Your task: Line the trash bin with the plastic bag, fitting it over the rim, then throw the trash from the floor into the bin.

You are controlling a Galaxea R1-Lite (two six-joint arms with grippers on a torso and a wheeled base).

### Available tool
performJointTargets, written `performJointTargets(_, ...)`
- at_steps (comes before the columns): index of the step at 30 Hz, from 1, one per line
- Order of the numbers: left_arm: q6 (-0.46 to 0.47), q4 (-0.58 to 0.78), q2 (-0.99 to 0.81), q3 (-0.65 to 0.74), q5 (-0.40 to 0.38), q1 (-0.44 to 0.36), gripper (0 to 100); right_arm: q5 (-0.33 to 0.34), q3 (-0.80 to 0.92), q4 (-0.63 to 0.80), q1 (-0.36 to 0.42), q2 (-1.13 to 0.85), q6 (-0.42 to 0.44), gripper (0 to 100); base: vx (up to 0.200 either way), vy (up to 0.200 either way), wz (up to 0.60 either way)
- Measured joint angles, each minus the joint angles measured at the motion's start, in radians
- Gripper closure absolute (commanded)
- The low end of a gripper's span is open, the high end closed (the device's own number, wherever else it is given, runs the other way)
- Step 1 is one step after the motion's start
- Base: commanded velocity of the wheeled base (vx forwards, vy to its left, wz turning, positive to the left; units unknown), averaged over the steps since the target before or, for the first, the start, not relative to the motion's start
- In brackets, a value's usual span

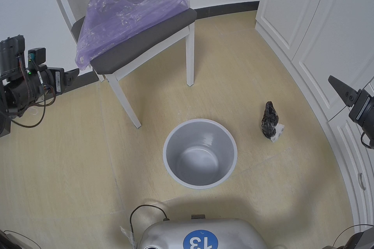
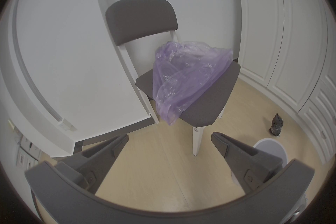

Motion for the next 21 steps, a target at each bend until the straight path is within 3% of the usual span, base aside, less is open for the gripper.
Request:
performJointTargets(6,0.006,0.0,0.049,-0.019,0.009,-0.021,0,-0.042,-0.001,0.001,0.022,0.003,-0.003,0,0.0,0.0,0.0)
performJointTargets(21,0.011,0.002,0.101,-0.04,0.013,-0.025,0,-0.06,-0.017,0.02,0.081,0.019,-0.086,0,0.0,0.0,0.0)
